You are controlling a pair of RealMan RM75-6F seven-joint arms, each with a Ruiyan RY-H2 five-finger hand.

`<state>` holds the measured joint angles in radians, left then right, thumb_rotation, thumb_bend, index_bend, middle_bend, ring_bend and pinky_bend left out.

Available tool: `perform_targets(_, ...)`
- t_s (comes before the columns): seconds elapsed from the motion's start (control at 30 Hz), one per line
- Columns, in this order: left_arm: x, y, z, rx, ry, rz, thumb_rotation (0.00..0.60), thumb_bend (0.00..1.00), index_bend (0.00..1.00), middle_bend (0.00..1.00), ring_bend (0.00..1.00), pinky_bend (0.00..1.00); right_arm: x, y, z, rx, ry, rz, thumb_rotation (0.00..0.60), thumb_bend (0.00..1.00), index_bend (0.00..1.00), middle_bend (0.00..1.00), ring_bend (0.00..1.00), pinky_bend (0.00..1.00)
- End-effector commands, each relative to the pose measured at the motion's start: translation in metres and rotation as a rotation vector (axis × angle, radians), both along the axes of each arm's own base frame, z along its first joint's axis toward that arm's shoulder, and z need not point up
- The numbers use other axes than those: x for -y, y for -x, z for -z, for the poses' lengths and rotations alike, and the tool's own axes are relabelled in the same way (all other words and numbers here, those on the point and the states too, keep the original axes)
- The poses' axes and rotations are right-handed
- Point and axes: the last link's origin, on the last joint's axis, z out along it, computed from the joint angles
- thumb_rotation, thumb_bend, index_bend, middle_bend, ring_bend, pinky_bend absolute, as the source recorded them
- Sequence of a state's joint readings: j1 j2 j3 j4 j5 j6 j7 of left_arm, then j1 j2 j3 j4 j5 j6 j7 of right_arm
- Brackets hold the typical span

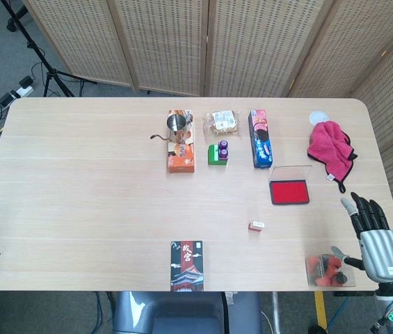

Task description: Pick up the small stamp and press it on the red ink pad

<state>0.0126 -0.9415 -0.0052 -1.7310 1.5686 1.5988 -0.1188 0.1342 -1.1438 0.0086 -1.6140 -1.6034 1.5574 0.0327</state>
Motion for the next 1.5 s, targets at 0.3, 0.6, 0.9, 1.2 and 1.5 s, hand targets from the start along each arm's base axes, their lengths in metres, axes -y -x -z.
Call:
perform_targets(0.3, -0.004, 0.001, 0.001, 0.003, 0.010, -0.010, 0.600, 0.00, 0.00, 0.00, 0.00, 0.00, 0.074, -0.052, 0.028, -0.013, -0.170, -0.103, 0.600, 0.00, 0.00, 0.73, 0.66, 0.86)
perform_targets(0.6, -0.007, 0.003, -0.002, 0.021, 0.012, -0.019, 0.600, 0.00, 0.00, 0.00, 0.00, 0.00, 0.077, -0.075, 0.075, -0.031, -0.313, 0.056, 0.600, 0.00, 0.01, 0.94, 0.91, 1.00)
perform_targets(0.9, -0.005, 0.004, -0.004, 0.030, 0.015, -0.016, 0.600, 0.00, 0.00, 0.00, 0.00, 0.00, 0.069, -0.092, 0.120, -0.075, -0.360, 0.106, 0.600, 0.04, 0.31, 0.96, 0.93, 1.00)
perform_targets(1.2, -0.006, 0.004, -0.004, 0.029, 0.020, -0.019, 0.600, 0.00, 0.00, 0.00, 0.00, 0.00, 0.079, -0.090, 0.133, -0.067, -0.348, 0.146, 0.600, 0.17, 0.39, 0.97, 0.93, 1.00)
perform_targets(1.5, -0.008, 0.005, -0.002, 0.024, 0.019, -0.026, 0.600, 0.00, 0.00, 0.00, 0.00, 0.00, 0.089, -0.086, 0.142, -0.039, -0.350, 0.191, 0.600, 0.33, 0.39, 0.97, 0.93, 1.00)
